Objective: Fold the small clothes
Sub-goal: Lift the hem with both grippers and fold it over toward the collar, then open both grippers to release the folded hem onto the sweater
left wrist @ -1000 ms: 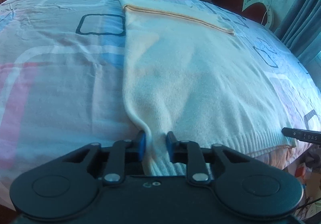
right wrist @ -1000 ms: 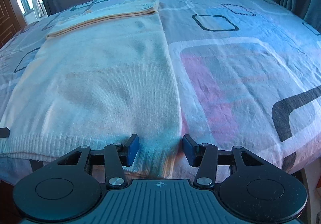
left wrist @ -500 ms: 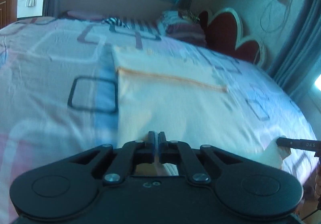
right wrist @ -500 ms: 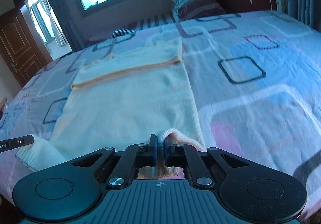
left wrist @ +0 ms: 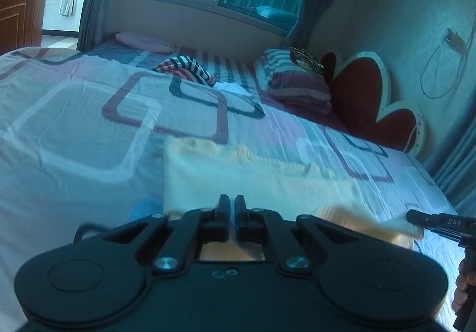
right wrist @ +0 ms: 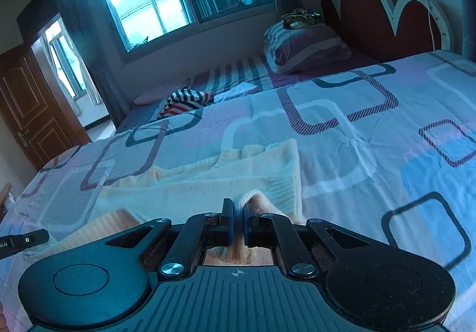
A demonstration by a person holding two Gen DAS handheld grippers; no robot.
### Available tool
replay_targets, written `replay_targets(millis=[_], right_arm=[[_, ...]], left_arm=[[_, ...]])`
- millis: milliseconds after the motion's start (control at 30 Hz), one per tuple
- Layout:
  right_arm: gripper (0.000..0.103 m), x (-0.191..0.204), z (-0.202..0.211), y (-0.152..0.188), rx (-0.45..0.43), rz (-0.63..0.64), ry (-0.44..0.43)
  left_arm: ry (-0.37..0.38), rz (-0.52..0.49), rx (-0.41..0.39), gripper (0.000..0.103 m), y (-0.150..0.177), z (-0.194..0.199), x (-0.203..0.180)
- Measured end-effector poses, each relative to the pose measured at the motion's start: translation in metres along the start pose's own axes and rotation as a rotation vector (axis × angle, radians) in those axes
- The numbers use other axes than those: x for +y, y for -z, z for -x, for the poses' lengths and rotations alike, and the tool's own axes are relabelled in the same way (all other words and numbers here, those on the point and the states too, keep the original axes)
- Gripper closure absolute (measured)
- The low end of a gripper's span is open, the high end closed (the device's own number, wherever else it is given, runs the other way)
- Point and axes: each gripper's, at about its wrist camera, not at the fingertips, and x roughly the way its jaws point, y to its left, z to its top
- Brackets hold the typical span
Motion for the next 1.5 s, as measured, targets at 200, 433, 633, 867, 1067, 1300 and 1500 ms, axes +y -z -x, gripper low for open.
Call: replay_targets(millis=[200,433,633,867,1067,1300,1500], right_arm=[[0.098,-0.025,-0.051,-0.038,0.009,-0.088,-0.003],[0.097,-0.051,-0.112,-0.060,0.094,-0.175,0.024],[0.081,-0.061,-0.136,-0.063,0.097,-0.182,0.051],[0.046,-0.063,-0.130,-0.071,0.022,-0.110,0.064],[0.046,-0.071,-0.114,-0.063,0.019,-0.050,0.068],[0.046,-0.061,-0.127,-0.048,0.081,0.101,0.096],[0.047,-0.054,-0.160,-0.050,0.128,0.100,0.056]], left_arm=[[-0.042,0.076,0.004,0.101,-0.038,-0.055,0.013],[-0.119,0.109,0.092,0.100,-0.053,-0.124,0.022],[-0.190,0.073,0.074,0.061,-0.065,-0.141,0.025],[-0.133,0.012,0.057,0.023,-0.074,-0.127,0.038],[-0.147,-0.261,0.128,0.024,-0.044,-0.103,0.038],[-0.123,-0.367,0.148,0.026,-0.025,-0.112,0.023],[-0.109,-0.336,0.164,0.032,-0.031,-0.145,0.014]])
